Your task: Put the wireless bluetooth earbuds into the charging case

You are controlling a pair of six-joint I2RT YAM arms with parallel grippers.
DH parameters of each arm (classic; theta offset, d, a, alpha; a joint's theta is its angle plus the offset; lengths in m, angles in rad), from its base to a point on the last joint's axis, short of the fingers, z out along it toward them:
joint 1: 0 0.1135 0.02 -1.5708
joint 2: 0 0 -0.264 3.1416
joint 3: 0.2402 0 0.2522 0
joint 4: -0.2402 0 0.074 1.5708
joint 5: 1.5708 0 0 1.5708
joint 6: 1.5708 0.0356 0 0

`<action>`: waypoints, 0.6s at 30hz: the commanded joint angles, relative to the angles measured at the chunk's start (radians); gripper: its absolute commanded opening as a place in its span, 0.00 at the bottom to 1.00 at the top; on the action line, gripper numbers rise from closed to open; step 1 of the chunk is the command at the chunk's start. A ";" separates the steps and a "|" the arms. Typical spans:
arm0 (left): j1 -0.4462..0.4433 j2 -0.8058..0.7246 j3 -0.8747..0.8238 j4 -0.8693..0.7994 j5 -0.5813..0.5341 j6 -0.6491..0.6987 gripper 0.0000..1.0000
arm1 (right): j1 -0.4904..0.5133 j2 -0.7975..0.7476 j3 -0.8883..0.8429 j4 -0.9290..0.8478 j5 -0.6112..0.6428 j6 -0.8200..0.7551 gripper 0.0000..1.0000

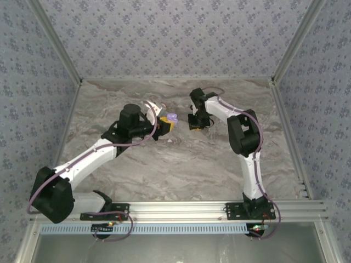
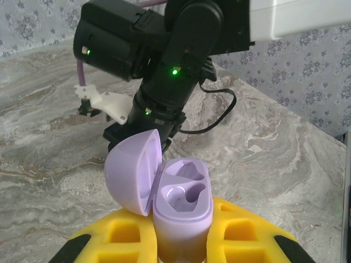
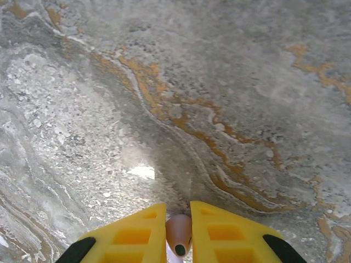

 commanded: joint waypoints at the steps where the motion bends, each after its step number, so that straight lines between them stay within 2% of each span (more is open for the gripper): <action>1: -0.006 0.015 0.034 0.042 0.002 -0.023 0.08 | -0.027 -0.058 -0.039 0.027 -0.048 0.026 0.15; 18: -0.012 0.130 -0.001 0.201 -0.041 -0.090 0.09 | -0.136 -0.226 -0.233 0.216 -0.232 0.080 0.15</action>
